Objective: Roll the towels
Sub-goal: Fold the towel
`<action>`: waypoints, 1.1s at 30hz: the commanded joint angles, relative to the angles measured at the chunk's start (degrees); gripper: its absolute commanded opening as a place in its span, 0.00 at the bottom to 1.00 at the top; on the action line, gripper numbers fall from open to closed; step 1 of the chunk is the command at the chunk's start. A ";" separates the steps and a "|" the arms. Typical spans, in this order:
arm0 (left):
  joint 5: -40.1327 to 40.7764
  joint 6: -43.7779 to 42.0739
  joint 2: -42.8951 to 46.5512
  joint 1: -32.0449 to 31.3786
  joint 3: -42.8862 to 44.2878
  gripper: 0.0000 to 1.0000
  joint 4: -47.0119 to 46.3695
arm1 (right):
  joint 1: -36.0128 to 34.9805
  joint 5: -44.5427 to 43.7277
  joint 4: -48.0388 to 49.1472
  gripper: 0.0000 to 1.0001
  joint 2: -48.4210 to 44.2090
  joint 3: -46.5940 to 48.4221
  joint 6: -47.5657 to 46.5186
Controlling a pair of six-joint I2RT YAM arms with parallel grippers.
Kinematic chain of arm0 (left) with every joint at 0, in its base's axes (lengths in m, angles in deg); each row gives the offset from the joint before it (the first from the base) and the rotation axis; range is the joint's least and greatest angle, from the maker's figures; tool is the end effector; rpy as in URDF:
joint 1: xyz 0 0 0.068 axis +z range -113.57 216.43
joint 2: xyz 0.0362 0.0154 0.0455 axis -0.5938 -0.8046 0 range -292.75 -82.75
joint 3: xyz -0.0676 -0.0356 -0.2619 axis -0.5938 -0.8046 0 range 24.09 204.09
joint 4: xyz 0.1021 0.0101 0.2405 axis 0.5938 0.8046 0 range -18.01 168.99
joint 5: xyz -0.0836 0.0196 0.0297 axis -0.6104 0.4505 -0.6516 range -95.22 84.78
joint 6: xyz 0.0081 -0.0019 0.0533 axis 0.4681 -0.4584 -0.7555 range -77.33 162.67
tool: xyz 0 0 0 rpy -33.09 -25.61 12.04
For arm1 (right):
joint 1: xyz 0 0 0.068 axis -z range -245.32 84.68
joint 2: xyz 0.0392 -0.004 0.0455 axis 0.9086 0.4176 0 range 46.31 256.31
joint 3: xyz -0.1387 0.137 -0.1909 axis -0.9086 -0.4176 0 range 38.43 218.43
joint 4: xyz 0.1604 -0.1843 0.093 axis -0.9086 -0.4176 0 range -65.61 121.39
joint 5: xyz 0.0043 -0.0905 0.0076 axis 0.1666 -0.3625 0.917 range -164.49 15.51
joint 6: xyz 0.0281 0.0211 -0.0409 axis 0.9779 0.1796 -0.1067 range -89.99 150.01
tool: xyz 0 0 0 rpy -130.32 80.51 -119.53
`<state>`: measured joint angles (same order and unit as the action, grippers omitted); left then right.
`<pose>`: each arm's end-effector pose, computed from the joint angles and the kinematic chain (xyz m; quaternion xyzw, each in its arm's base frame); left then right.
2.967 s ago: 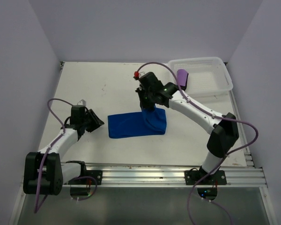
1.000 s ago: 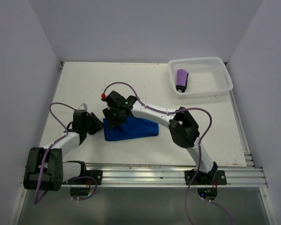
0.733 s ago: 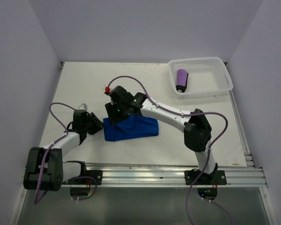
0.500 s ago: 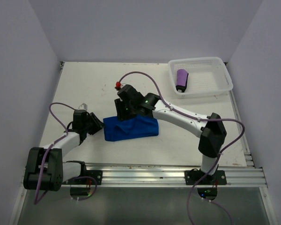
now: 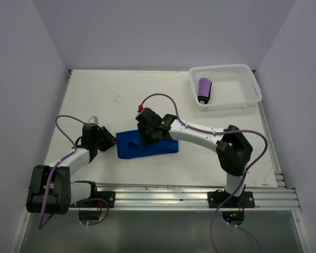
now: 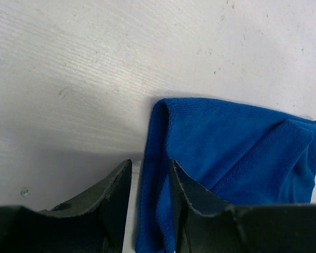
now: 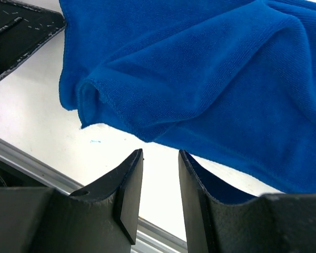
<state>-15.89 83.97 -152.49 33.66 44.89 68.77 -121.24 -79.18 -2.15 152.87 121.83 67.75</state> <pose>0.2102 -0.0167 0.1378 -0.2711 0.8822 -0.2207 0.3155 0.2289 0.3333 0.2338 -0.1397 0.9471 0.1819 0.2244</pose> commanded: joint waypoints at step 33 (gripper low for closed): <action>0.66 -1.57 -1.72 -0.22 1.00 0.38 0.50 | -4.02 -6.47 -4.86 0.00 10.86 13.45 -3.98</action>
<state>-15.96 83.60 -153.15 33.66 45.30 68.48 -124.65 -85.01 -5.82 163.58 130.79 65.87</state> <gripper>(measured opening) 0.385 0.011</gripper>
